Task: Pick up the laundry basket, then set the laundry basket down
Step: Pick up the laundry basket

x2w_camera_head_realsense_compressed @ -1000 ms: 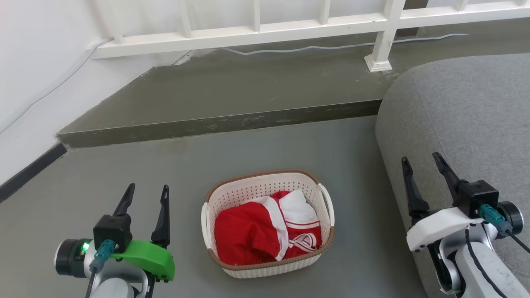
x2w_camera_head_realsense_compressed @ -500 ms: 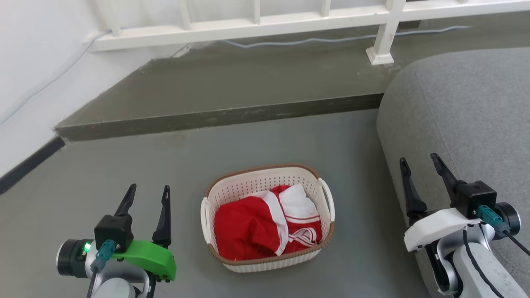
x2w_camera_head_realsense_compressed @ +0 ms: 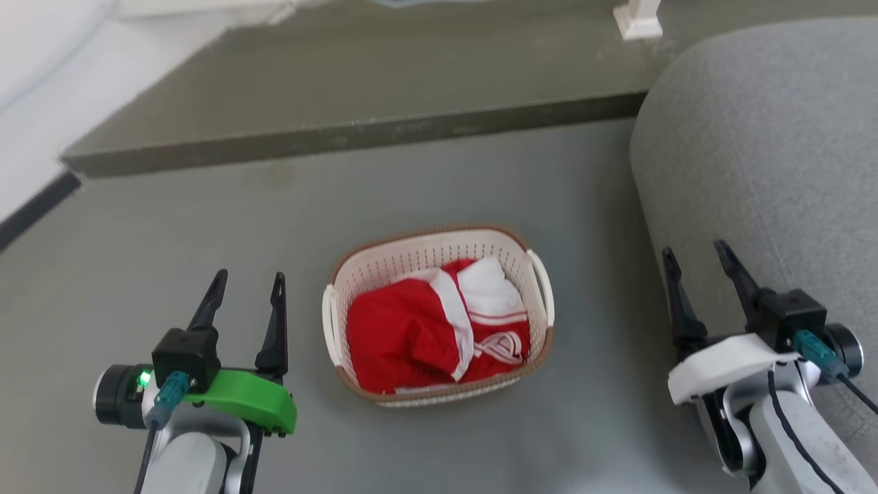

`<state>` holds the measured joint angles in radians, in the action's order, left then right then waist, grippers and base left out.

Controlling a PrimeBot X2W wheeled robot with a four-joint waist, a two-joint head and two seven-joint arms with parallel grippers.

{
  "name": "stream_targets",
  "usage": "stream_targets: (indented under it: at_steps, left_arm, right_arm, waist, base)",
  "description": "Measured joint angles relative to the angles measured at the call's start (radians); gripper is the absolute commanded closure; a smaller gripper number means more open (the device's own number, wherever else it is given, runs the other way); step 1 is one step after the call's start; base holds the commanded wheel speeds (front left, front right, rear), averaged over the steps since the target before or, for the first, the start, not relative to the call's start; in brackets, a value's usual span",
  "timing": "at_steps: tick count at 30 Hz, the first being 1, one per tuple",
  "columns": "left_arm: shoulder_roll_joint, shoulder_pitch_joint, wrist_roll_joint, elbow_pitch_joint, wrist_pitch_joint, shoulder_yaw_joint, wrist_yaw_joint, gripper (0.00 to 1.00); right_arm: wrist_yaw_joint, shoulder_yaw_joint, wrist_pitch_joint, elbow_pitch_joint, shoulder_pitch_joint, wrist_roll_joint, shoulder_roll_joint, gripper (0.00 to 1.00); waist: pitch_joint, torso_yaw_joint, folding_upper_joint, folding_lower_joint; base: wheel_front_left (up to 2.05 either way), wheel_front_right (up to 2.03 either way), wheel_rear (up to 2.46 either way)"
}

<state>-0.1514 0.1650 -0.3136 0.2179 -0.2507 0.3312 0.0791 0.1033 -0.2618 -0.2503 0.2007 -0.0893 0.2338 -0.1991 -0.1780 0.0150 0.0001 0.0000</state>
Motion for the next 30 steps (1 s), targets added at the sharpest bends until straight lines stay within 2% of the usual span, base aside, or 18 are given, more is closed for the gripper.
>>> stream_targets:
  at_steps: [30]
  left_arm:
    - [0.001,0.183,0.000,-0.005,-0.001,-0.010,-0.043,0.00]
  right_arm:
    - [0.005,-0.017,0.000,-0.010,-0.209,-0.049,0.043,0.00]
  waist:
    - [-0.369,-0.024,-0.0001,0.0002]
  base:
    - [0.00,0.00,0.00]
